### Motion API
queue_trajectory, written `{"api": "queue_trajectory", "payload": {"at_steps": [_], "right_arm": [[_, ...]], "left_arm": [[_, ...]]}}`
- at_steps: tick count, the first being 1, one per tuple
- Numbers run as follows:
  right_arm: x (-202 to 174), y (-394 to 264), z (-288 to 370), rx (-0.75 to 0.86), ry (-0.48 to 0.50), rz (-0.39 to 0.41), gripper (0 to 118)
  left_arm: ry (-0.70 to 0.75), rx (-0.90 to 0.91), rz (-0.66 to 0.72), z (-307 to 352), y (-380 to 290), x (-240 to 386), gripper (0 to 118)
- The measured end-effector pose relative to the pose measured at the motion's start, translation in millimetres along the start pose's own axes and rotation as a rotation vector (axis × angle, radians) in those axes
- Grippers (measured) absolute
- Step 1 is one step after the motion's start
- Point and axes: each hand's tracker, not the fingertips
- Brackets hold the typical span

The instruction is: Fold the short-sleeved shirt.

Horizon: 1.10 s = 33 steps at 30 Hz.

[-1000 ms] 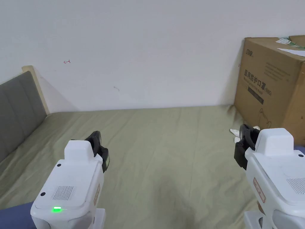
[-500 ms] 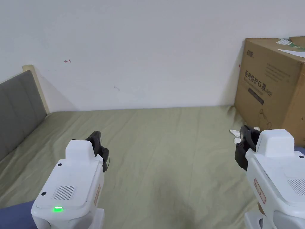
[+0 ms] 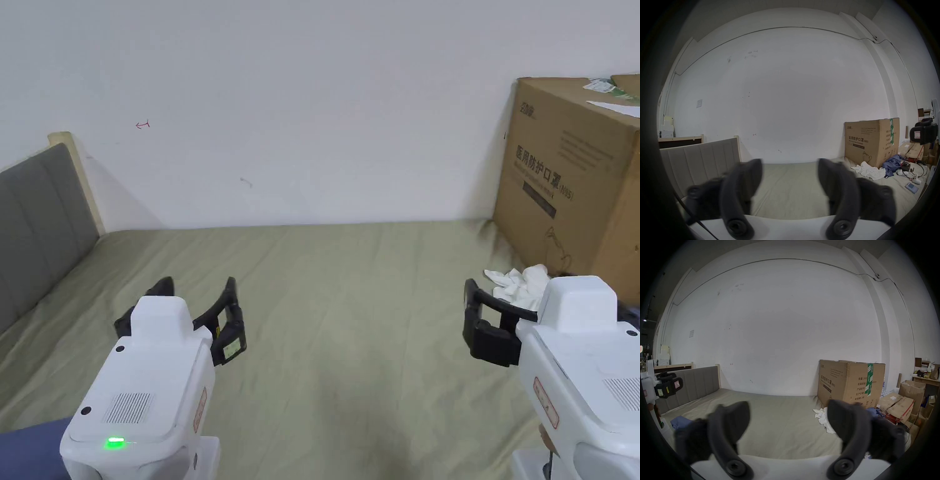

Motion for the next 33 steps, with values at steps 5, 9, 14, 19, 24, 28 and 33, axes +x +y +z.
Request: {"api": "queue_trajectory", "payload": {"at_steps": [5,9,14,19,24,28,33], "right_arm": [[4.9,-2.9,0.1,0.012,-0.008,-0.02,118],[7.5,-4.5,-2.7,0.005,-0.013,-0.023,118],[8.2,-4.8,-3.6,0.004,-0.01,-0.022,118],[4.9,-5.2,-4.1,0.001,-0.009,-0.016,118],[4.5,-4.7,-4.5,0.005,-0.009,-0.017,118],[3.7,-3.9,-4.8,0.008,-0.009,-0.018,118],[2.7,-2.2,-4.7,0.015,-0.005,-0.02,118]], "left_arm": [[0.022,0.019,-0.009,0.4,-1.9,0.1,118],[0.015,0.006,-0.011,-0.5,-2.1,1.3,118],[0.018,0.009,-0.008,-0.7,-2.3,2.0,118],[0.024,0.009,-0.011,-1.5,-2.8,2.4,118],[0.028,0.011,-0.018,-1.9,-3.2,1.8,118],[0.029,0.008,-0.015,-2.0,-2.8,1.6,118],[0.034,0.01,-0.025,-2.5,-3.5,2.3,118]]}}
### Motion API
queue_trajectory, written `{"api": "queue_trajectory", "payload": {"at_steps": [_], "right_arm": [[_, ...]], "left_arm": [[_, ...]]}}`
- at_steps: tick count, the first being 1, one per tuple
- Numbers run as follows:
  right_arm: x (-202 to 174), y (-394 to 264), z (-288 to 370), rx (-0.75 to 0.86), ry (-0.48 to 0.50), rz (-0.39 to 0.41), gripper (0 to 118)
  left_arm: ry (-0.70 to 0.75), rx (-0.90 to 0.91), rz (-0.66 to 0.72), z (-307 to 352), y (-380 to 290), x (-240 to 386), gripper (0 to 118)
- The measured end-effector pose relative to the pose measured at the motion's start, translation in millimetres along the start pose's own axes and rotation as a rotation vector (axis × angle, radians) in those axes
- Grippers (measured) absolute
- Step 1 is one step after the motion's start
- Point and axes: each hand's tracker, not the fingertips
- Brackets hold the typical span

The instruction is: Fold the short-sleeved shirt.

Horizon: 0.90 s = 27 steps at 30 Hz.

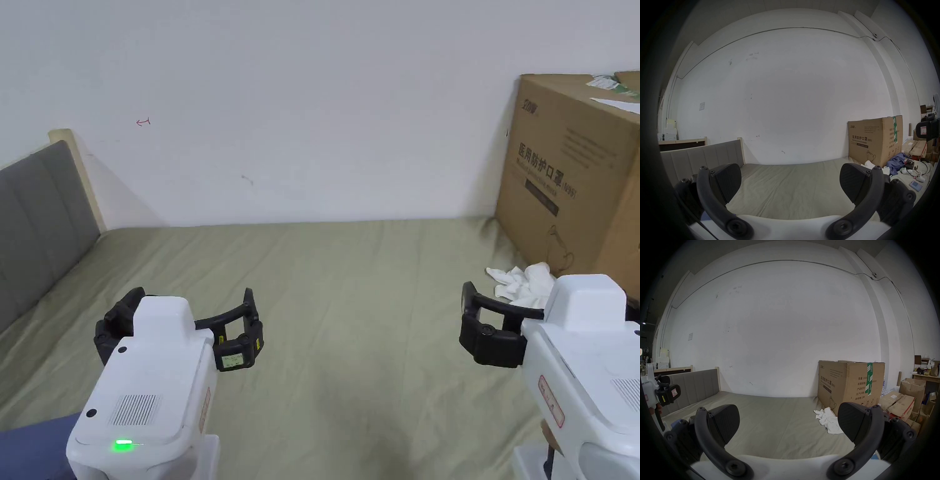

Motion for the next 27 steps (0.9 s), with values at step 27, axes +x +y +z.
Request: {"api": "queue_trajectory", "payload": {"at_steps": [27], "right_arm": [[-16,11,7,0.007,-0.018,0.005,118]], "left_arm": [[0.015,0.003,-0.002,0,-3,-3,118]]}}
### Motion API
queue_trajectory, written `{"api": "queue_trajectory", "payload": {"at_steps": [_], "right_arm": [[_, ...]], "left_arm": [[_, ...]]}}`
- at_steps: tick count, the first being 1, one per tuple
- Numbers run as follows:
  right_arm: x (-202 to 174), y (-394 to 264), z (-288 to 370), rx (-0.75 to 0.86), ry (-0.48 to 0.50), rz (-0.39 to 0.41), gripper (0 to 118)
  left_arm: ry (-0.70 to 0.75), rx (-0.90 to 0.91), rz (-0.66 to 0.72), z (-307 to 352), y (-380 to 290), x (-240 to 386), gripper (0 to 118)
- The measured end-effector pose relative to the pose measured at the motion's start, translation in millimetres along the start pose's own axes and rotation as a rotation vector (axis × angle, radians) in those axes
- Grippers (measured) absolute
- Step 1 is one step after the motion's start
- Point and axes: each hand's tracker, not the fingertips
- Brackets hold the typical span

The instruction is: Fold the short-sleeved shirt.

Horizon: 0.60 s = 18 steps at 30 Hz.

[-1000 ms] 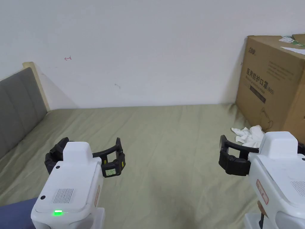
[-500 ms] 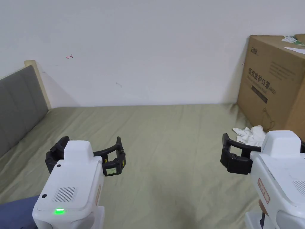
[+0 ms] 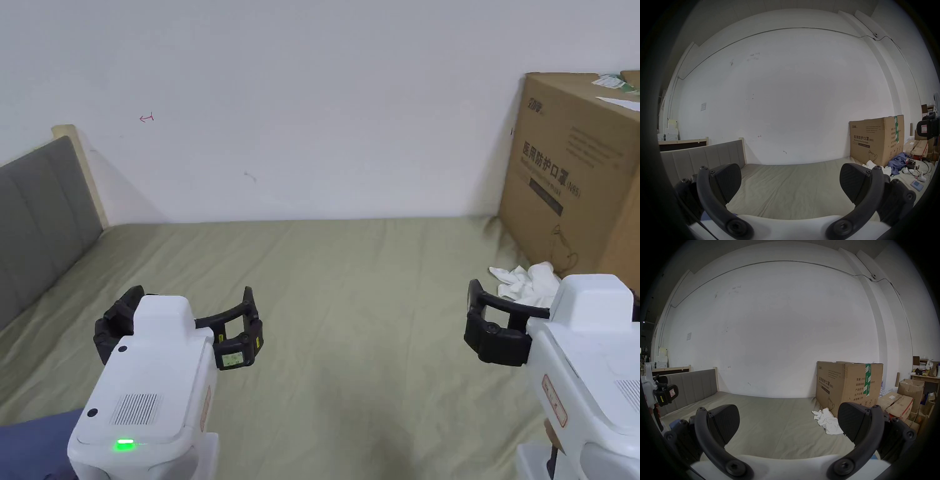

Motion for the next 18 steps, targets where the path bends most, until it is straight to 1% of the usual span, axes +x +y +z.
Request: {"api": "queue_trajectory", "payload": {"at_steps": [18], "right_arm": [[7.3,-2.9,-2.7,-0.001,-0.011,-0.002,118]], "left_arm": [[0.001,-0.003,-0.004,0.5,-0.4,-1.1,118]]}}
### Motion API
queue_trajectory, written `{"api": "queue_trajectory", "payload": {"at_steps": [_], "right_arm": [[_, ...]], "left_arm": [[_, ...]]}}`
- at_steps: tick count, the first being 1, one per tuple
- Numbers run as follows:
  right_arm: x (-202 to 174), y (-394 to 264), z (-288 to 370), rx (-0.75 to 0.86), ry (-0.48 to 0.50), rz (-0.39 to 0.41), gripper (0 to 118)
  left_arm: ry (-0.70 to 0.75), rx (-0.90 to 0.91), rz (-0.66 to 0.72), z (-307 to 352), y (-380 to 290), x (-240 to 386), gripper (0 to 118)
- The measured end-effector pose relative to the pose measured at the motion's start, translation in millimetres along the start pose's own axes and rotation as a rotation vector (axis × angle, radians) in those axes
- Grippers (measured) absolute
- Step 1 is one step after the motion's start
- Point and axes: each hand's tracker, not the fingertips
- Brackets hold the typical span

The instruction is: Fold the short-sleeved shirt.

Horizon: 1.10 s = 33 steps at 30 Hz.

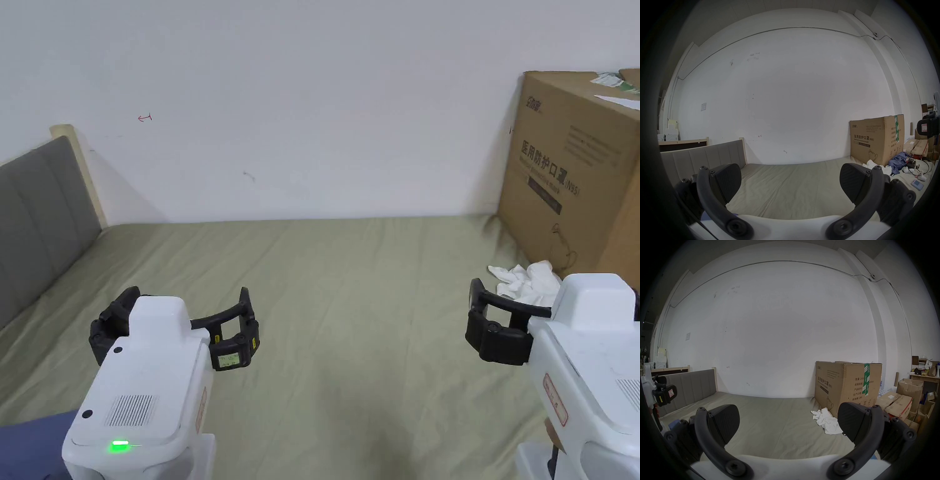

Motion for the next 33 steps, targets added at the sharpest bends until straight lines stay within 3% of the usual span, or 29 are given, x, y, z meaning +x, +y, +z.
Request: {"api": "queue_trajectory", "payload": {"at_steps": [6,8,11,14,16,22,28,33], "right_arm": [[2,-2,-5,-0.036,-0.041,-0.01,118],[4,-2,-8,-0.1,-0.082,-0.092,118],[12,1,-16,-0.32,-0.133,-0.232,117],[21,4,-24,-0.518,-0.175,-0.322,117],[28,5,-27,-0.57,-0.17,-0.352,117],[8,29,-14,-0.597,-0.209,-0.338,117],[2,30,-11,-0.564,-0.17,-0.35,116],[1,27,-13,-0.547,-0.16,-0.299,116]], "left_arm": [[0.001,0.001,0.002,1,0,-1,118],[-0.001,-0.001,0.006,1,0,-1,118],[-0.002,-0.001,0.014,3,0,-2,118],[0.0,0.0,0.017,3,0,-4,118],[-0.001,-0.002,0.017,3,1,-4,118],[0.001,0.001,0.018,4,1,-5,118],[0.003,0.0,0.031,5,1,-6,118],[0.001,0.0,0.037,6,0,-7,118]]}}
